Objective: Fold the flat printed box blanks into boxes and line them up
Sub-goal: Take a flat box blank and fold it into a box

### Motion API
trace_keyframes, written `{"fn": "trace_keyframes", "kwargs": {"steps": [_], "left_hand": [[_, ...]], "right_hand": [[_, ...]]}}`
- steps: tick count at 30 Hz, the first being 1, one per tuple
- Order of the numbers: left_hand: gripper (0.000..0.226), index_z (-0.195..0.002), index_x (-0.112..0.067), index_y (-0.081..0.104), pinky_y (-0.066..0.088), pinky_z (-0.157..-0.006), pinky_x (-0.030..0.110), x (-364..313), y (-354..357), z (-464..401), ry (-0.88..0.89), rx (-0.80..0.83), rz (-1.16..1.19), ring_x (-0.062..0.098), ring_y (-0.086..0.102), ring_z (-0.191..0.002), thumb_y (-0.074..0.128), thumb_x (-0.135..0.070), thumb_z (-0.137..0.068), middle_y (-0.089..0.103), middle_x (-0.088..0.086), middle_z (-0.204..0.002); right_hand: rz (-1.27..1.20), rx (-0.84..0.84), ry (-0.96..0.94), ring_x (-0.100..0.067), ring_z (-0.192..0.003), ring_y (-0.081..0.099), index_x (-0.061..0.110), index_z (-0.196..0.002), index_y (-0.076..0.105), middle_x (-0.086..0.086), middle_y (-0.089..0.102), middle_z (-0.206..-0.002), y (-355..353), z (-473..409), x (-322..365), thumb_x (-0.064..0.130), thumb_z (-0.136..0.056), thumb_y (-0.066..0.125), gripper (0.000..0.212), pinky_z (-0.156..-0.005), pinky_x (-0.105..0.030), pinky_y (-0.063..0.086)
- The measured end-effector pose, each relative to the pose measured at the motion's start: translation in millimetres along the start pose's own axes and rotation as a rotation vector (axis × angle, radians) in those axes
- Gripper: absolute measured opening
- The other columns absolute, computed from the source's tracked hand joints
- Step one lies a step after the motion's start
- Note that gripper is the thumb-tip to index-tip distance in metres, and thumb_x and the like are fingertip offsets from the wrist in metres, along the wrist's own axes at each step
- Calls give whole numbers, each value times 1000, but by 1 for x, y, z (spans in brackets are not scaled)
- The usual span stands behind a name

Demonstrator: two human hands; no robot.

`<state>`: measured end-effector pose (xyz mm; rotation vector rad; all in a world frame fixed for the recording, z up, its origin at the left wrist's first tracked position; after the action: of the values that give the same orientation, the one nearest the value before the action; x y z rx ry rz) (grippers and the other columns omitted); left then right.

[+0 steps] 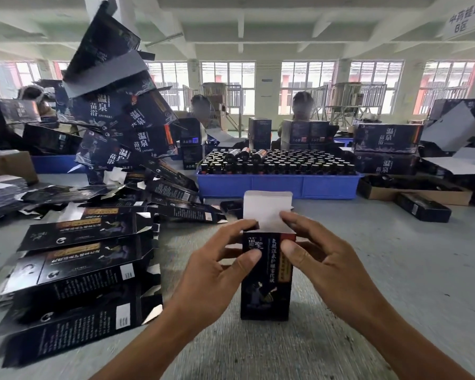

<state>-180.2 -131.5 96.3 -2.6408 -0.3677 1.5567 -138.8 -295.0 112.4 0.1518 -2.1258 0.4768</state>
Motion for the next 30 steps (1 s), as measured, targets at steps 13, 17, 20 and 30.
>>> {"fn": "trace_keyframes", "kwargs": {"steps": [13, 17, 20, 30], "left_hand": [[21, -108, -33, 71, 53, -76, 11, -21, -7, 3, 139, -99, -82, 1, 65, -111, 63, -33, -89, 58, -33, -124], [21, -110, -34, 71, 52, -77, 11, -20, -8, 3, 146, -99, -87, 3, 65, -111, 63, -32, -90, 60, -29, -125], [21, -108, -38, 72, 52, -79, 12, -19, -8, 3, 133, -97, -77, 3, 65, -113, 63, -32, -90, 60, -28, -127], [23, -117, -35, 69, 55, -87, 21, -16, -2, 3, 82, -36, 6, 10, 64, -117, 59, -31, -96, 68, -8, -126]], "right_hand": [[-129, -123, -53, 2, -110, 65, 54, -111, 58, 28, 65, -123, -9, 2, 7, 39, -79, 69, 37, -78, -9, 53], [-105, -110, -64, 5, -111, 64, 60, -125, 55, 29, 63, -124, -8, 2, 11, 55, -76, 67, 51, -79, -8, 52], [-137, -138, -89, 2, -105, 67, 53, -117, 63, 24, 68, -117, -10, 2, 17, 55, -80, 64, 37, -77, -8, 52], [-132, -165, -56, -6, -93, 73, 36, -94, 71, 14, 75, -101, -15, 1, 13, 32, -87, 67, 9, -79, -14, 55]]}}
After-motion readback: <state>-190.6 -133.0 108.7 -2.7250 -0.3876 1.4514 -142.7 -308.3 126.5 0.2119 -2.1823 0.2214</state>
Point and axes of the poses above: each hand's wrist, its own z-axis away from the middle knuckle, its own y-axis out of the palm, x = y × z, the point moved 10 cm from there along -z, towards the middle knuckle
